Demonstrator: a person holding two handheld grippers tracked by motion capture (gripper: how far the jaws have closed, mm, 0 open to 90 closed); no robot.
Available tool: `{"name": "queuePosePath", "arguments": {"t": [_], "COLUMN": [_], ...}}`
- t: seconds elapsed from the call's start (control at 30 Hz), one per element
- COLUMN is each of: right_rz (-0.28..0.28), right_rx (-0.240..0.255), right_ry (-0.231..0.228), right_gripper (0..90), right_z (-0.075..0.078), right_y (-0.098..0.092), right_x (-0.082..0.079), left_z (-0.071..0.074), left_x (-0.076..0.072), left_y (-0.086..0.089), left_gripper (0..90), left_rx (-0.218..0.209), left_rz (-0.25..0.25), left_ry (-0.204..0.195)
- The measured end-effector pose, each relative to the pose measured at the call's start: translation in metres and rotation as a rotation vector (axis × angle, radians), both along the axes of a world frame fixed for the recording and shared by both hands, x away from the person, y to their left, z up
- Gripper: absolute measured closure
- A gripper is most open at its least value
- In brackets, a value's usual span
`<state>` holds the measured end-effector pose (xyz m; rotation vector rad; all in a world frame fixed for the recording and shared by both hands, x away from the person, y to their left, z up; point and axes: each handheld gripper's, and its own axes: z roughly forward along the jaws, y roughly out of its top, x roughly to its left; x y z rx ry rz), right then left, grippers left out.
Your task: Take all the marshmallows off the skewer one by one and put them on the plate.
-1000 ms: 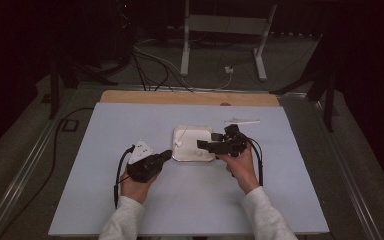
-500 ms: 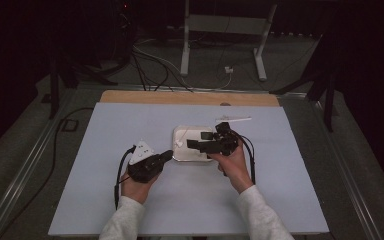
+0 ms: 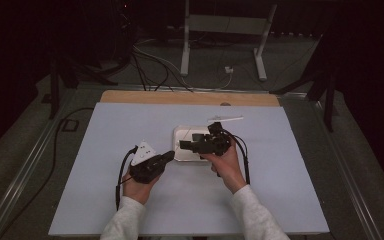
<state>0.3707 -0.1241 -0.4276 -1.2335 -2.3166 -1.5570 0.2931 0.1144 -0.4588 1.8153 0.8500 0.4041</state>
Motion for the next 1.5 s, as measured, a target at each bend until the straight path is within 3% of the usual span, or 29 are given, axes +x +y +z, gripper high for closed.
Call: {"name": "queuePosePath", "arguments": {"t": [0.27,0.4,0.67,0.9,1.5], "right_rz": [0.031,0.057,0.066,0.072,0.048], "right_rx": [0.027,0.066,0.081,0.089,0.114], "right_ry": [0.016,0.07,0.12,0.117,0.128], "right_gripper": [43.2,49.2,69.8,74.9,77.2], "right_z": [-0.004,-0.007,-0.011,-0.009,-0.002], "right_y": [0.006,0.008,0.012,0.01,-0.004], "right_x": [0.0,0.001,0.002,0.001,0.004], "left_z": [0.0,0.001,0.001,0.001,0.001], "left_x": [-0.001,-0.002,-0.002,-0.003,-0.003], "left_y": [-0.002,-0.003,-0.004,-0.004,-0.005], "left_gripper": [90.0,90.0,90.0,90.0,90.0], "left_rx": [0.003,0.0,0.001,0.004,0.013], "left_rz": [-0.008,-0.013,-0.019,-0.028,-0.059], "left_ry": [-0.008,-0.013,-0.021,-0.023,-0.032]}}
